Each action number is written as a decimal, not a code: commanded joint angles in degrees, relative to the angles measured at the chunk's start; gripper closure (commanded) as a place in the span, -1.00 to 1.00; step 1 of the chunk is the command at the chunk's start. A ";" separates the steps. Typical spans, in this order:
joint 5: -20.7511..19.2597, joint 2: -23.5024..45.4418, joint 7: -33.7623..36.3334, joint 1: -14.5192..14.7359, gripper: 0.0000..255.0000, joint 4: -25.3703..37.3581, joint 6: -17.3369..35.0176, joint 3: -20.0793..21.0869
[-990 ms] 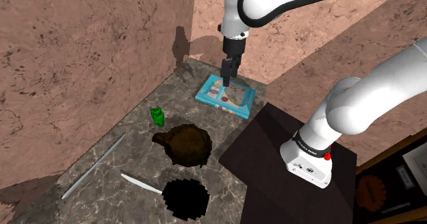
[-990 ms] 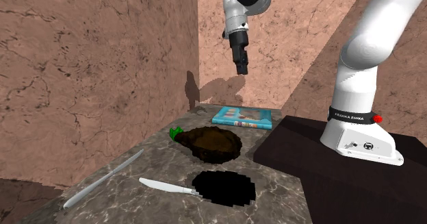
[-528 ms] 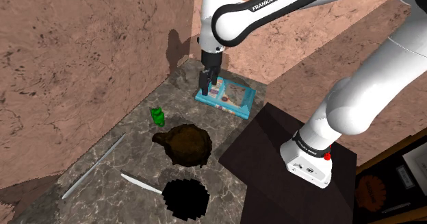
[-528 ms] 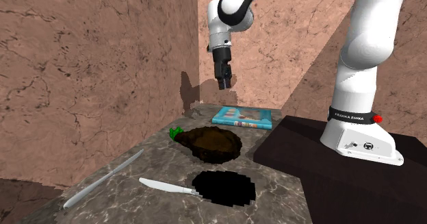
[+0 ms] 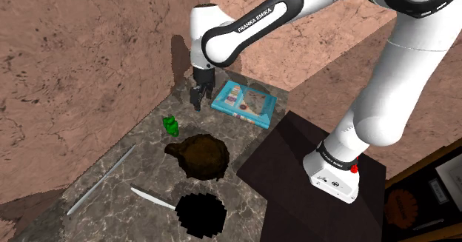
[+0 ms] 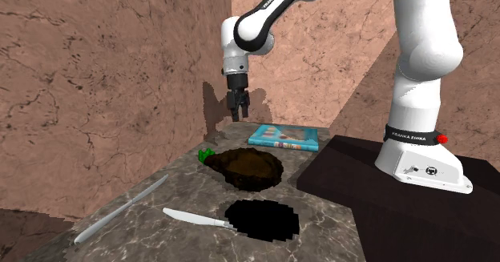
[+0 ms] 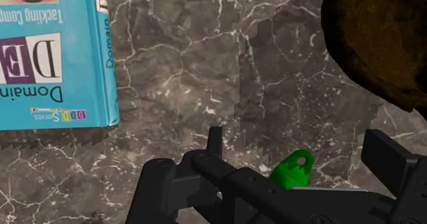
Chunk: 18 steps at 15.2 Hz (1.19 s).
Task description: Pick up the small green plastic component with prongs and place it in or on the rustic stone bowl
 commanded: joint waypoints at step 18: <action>-8.92 28.98 6.07 7.62 -1.00 24.67 7.21 -3.04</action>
